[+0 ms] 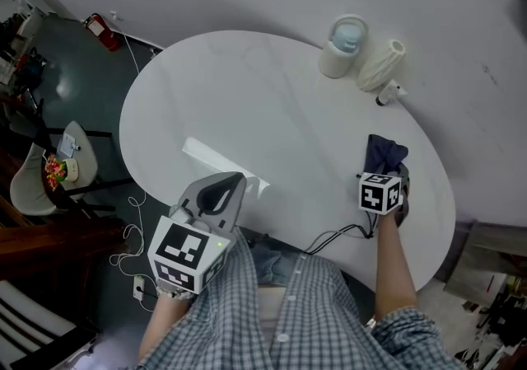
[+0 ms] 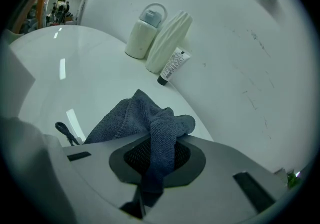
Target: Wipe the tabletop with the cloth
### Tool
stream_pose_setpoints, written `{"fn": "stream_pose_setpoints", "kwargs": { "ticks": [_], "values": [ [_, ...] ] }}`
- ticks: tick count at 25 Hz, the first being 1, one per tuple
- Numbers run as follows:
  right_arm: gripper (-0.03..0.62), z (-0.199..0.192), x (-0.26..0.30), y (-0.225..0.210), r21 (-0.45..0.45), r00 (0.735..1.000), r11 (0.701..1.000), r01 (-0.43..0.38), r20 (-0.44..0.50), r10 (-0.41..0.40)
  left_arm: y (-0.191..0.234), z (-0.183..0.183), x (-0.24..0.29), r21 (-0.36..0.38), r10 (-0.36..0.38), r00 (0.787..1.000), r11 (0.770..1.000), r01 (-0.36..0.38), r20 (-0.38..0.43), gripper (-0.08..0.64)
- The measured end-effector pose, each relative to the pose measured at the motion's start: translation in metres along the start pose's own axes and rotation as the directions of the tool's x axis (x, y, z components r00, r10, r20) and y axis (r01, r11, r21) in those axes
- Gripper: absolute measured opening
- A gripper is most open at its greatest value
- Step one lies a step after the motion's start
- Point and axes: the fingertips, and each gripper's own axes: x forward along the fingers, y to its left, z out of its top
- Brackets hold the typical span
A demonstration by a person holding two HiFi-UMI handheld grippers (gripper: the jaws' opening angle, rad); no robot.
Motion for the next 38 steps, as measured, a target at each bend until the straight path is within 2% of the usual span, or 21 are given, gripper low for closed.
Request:
{"fn": "stream_pose_setpoints", "kwargs": {
  "ticks": [6,13,22,30,38],
  "values": [
    [0.031,0.017,0.019,-0.011,-0.068,0.998,0.996,0.061,0.000,-0.061,0.005,-0.003,-0.002,-0.002,0.013,1.000,1.000,-0.013,-0.016,0.003],
    [0.031,0.036,0.037,-0.019,-0.094,0.997,0.993,0.073,0.016,-0.072,0.010,-0.006,0.004,-0.021,0.025,0.999,0.999,-0.026,-0.035,0.003],
    [0.031,0.060,0.038,-0.003,-0.028,0.997,0.997,0.071,0.025,-0.071,0.014,-0.012,0.004,-0.029,-0.007,0.998,1.000,0.006,-0.056,0.003],
    [0.031,0.095,0.042,0.021,-0.003,0.997,0.998,0.062,0.043,-0.061,0.034,-0.017,-0.003,-0.054,0.011,0.998,0.998,-0.014,-0.064,0.003],
    [0.031,0.134,0.047,0.043,-0.021,0.997,0.998,0.052,0.065,-0.050,0.063,-0.029,-0.014,-0.092,0.037,0.996,0.995,-0.045,-0.080,0.003]
  ]
}}
